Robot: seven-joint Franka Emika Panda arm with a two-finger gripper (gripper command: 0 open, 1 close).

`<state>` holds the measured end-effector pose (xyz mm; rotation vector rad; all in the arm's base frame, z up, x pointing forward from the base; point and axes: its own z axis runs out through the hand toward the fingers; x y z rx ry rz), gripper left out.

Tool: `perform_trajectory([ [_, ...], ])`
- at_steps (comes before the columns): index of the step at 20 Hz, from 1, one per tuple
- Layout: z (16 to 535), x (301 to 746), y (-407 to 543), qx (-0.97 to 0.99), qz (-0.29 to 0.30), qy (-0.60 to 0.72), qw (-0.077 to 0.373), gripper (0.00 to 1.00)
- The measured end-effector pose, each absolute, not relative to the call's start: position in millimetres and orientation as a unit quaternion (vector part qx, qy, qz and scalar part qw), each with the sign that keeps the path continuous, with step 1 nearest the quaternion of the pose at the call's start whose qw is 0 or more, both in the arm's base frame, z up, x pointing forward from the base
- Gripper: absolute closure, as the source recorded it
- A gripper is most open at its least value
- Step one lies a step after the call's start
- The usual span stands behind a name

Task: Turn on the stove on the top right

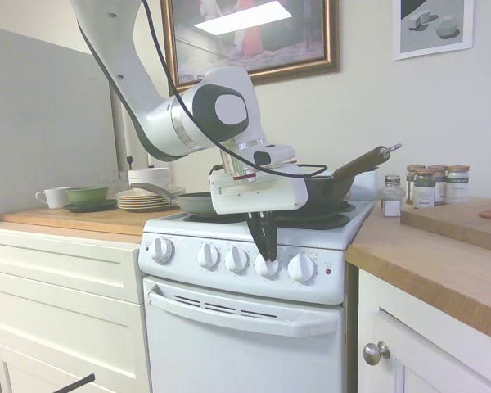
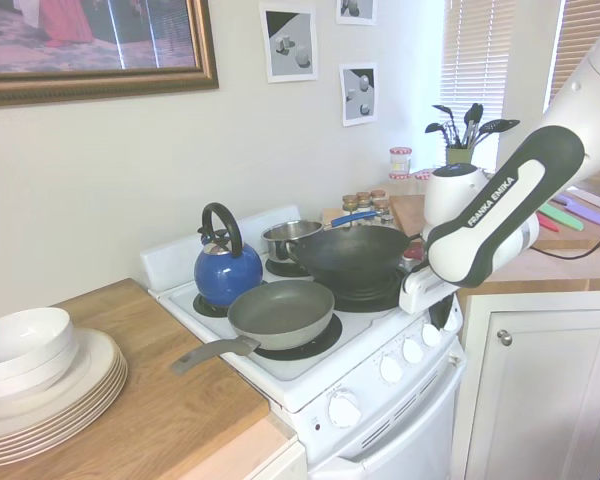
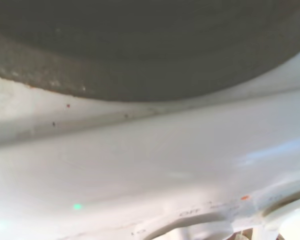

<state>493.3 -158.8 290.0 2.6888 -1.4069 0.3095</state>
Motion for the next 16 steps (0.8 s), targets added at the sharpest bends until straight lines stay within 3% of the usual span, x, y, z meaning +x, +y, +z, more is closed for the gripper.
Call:
perform_trajectory([
  [16, 288, 497, -141, 0.885, 0.097, -0.454, 0.047, 1.00],
])
